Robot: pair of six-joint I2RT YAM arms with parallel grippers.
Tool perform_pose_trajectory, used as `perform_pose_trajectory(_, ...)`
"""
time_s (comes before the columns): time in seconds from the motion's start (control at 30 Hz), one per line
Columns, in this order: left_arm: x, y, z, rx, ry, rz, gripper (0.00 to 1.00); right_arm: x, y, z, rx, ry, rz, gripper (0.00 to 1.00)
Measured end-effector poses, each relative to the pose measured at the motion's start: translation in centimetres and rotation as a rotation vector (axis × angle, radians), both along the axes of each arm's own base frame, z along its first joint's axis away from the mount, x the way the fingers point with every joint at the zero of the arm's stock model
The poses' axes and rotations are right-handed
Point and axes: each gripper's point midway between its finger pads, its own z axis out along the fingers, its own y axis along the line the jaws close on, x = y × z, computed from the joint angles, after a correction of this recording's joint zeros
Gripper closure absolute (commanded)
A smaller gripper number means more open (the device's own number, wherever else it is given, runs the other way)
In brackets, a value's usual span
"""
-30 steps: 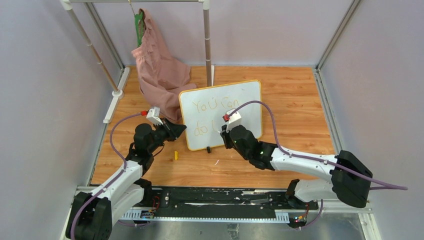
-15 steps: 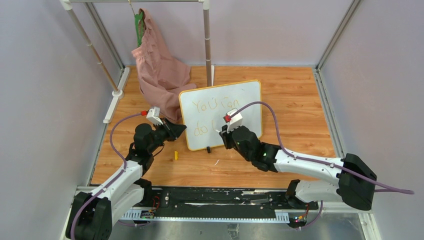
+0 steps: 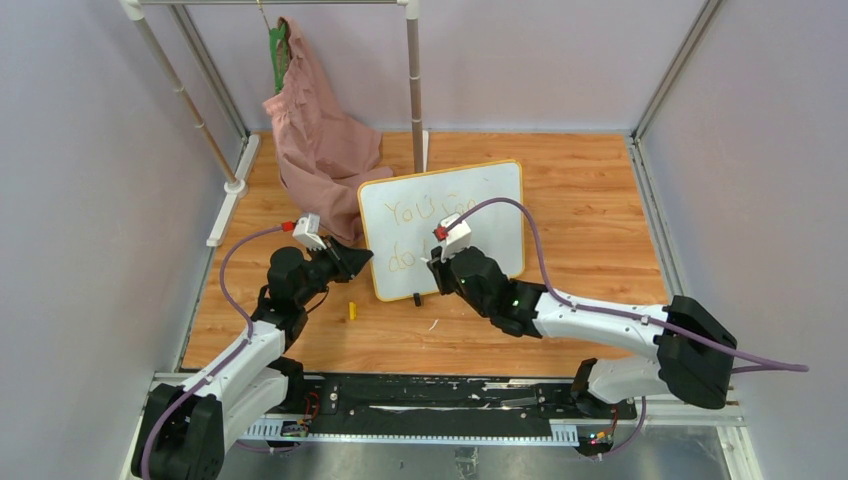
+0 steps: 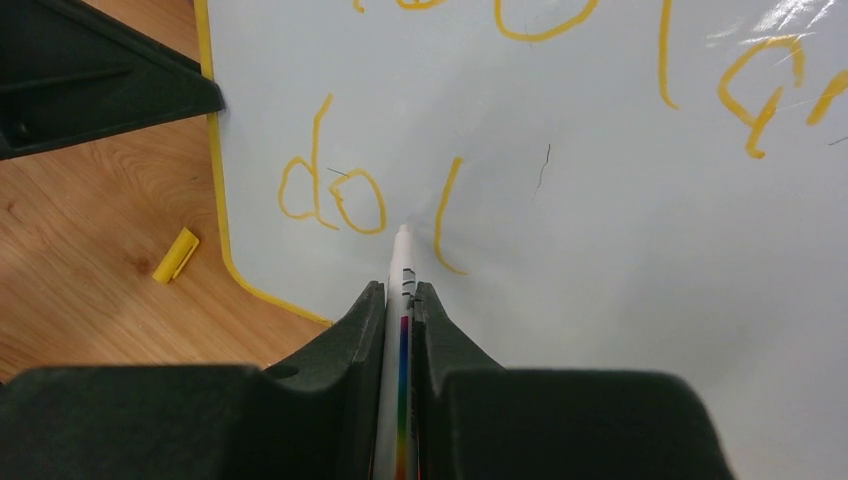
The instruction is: Write a sentence on the whiteboard
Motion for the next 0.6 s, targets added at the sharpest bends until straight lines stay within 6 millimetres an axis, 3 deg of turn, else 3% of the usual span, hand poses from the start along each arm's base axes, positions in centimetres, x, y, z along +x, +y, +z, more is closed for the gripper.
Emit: perform_pose_trajectory(0.6, 0.0, 0.0, 0.0, 0.000, 0.000, 0.000, 1.00, 1.1, -0.2, -0.2, -0.009, 0.000, -0.041, 1.00)
